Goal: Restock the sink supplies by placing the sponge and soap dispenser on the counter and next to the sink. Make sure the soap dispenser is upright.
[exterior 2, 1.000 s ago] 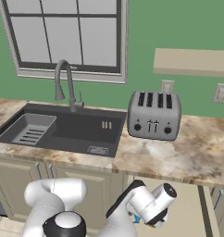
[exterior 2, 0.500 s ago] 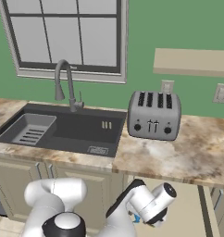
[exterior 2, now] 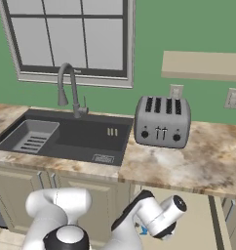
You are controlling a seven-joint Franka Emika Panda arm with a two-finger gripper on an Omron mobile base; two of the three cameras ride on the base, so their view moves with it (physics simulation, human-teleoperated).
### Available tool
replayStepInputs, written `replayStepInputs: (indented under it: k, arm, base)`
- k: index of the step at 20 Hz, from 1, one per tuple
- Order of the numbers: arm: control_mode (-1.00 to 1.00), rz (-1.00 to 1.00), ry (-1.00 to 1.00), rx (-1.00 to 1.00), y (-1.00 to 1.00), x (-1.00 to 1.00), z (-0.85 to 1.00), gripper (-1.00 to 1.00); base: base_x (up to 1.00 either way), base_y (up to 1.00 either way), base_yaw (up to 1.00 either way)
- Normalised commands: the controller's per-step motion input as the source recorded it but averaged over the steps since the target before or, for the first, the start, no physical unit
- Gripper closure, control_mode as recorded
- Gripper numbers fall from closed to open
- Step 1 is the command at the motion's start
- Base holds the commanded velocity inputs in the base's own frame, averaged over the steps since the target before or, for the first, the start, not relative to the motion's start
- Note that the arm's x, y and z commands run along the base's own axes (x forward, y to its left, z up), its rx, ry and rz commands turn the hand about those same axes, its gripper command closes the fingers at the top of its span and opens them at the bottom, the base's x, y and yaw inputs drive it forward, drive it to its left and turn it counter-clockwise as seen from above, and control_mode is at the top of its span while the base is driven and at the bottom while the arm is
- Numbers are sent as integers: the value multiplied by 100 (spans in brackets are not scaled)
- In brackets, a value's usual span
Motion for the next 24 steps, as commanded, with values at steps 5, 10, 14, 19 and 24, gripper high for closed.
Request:
replayStepInputs:
  k: [5,10,14,19,24]
  arm:
    - [-100,0,-1,0,29,11,-30,-100]
    - [-100,0,0,0,14,15,-48,-100]
    - [-100,0,0,0,19,21,-46,-100]
    - [-100,0,0,0,23,1,-9,100]
    - [-100,0,-2,0,18,0,10,100]
  base:
    - [0,0,0]
    - [0,0,0]
    - [0,0,0]
    - [0,0,0]
    - [0,0,0]
